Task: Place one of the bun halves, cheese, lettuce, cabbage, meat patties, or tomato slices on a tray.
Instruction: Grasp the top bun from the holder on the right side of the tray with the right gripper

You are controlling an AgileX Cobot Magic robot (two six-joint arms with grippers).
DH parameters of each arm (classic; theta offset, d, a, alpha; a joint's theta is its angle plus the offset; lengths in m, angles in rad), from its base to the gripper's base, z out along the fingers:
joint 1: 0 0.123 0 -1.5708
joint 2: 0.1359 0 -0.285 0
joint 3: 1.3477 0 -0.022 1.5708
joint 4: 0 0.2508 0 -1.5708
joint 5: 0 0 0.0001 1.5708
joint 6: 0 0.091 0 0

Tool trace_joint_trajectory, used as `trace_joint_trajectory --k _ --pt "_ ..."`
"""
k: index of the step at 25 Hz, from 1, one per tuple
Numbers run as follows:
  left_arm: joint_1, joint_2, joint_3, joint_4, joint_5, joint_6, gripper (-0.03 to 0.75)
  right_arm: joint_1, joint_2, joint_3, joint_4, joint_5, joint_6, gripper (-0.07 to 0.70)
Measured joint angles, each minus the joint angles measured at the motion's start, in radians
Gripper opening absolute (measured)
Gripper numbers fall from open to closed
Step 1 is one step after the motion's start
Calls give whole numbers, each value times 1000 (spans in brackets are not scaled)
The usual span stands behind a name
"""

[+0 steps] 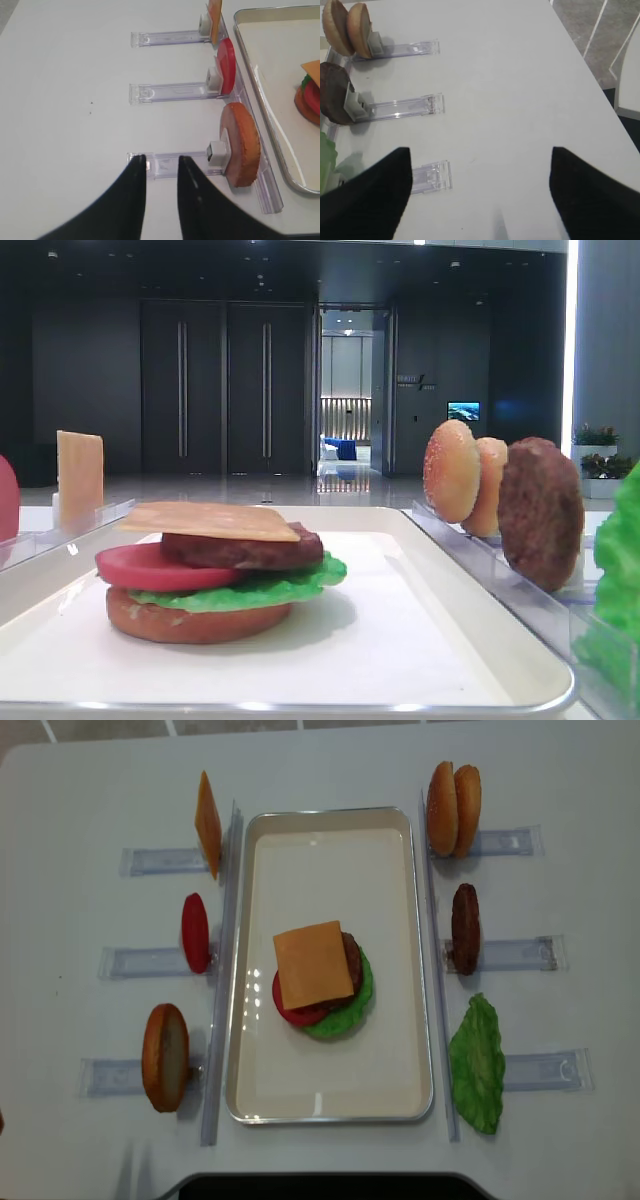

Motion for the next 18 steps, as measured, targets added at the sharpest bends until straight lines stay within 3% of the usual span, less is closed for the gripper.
trace_joint_trajectory --k 18 --pt "0 0 0 0 0 0 130 0 0 0 0 0 0 538"
